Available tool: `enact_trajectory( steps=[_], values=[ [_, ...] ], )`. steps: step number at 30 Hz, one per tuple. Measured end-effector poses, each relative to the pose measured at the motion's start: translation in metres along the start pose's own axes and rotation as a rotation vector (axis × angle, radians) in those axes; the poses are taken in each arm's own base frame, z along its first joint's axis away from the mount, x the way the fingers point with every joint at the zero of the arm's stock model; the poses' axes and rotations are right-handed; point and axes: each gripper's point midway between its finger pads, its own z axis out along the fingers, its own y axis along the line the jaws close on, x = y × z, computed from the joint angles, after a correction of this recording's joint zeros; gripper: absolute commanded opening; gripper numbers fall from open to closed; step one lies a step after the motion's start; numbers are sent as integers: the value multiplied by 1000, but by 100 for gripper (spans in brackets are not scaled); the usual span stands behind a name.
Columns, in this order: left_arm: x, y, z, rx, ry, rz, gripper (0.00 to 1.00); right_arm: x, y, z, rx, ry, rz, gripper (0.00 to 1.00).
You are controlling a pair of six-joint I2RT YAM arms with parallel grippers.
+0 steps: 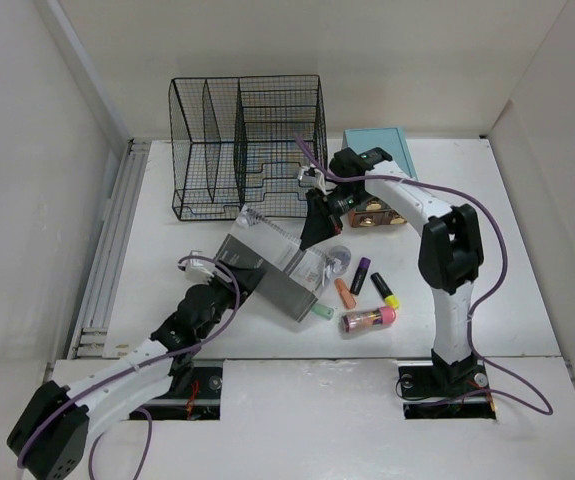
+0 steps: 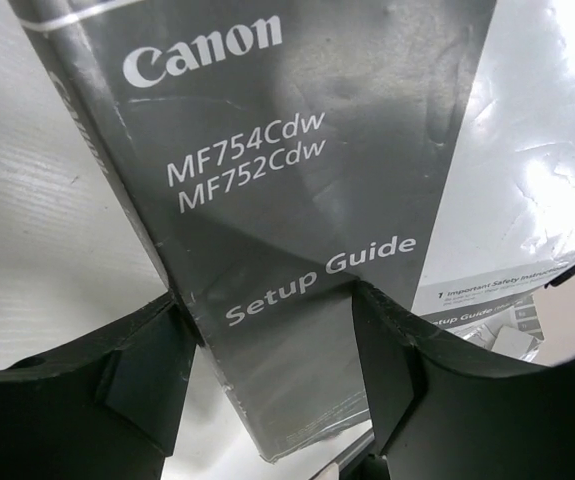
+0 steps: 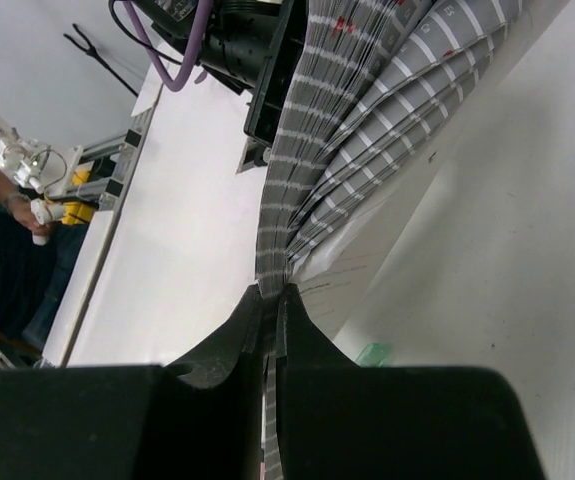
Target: Organize the desk
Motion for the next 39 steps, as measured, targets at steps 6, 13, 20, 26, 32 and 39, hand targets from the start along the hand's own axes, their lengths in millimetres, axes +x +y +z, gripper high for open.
enact_trajectory(
  steps=[6, 13, 20, 26, 32, 39],
  values=[
    [-5, -10, -1, 46, -19, 34, 44, -4, 6, -1, -2, -7, -10, 0],
    [-10, -31, -9, 148, -33, 60, 21, -8, 14, -3, -11, -23, -3, 0],
    [-10, -53, -18, 252, -22, 85, 13, -10, 11, -13, 3, -46, 8, 0],
    [-9, -56, -19, 272, -14, 101, 6, -11, 12, -14, 1, -52, 15, 0],
    [-6, -55, -15, 264, -4, 93, 26, -10, 12, -14, 5, -47, 13, 0],
    [2, -45, -2, 228, 25, 91, 29, -5, 11, -14, 11, -36, 26, 0]
  ],
)
